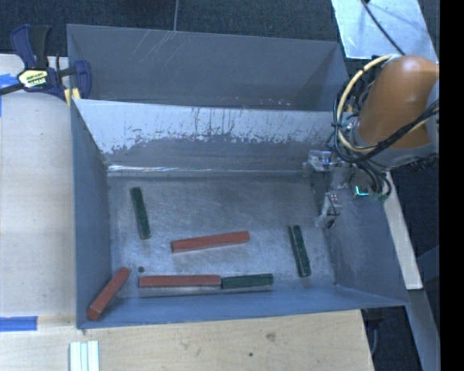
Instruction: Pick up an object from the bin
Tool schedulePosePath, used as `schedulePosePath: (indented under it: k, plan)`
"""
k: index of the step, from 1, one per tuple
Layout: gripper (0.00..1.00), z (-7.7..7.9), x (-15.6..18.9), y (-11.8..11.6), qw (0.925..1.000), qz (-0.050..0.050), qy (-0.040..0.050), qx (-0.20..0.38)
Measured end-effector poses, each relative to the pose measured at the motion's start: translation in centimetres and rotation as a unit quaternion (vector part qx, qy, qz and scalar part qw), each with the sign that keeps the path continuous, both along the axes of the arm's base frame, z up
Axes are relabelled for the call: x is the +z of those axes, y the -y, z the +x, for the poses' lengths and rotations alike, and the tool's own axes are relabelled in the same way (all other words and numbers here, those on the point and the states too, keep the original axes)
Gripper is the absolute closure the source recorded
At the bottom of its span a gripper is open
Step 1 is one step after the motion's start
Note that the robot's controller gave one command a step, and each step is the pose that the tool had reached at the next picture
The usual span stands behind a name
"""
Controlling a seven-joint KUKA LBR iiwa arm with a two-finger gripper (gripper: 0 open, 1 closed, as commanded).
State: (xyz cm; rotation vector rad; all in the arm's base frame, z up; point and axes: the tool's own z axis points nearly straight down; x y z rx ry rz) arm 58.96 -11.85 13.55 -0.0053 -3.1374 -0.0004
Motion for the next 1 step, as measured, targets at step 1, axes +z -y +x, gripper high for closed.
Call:
schedulePosePath:
  k: [1]
  plan:
    - [0.0, -5.38, -6.76, 1.29, 0.9862, 0.001, 0.0, 0.165]
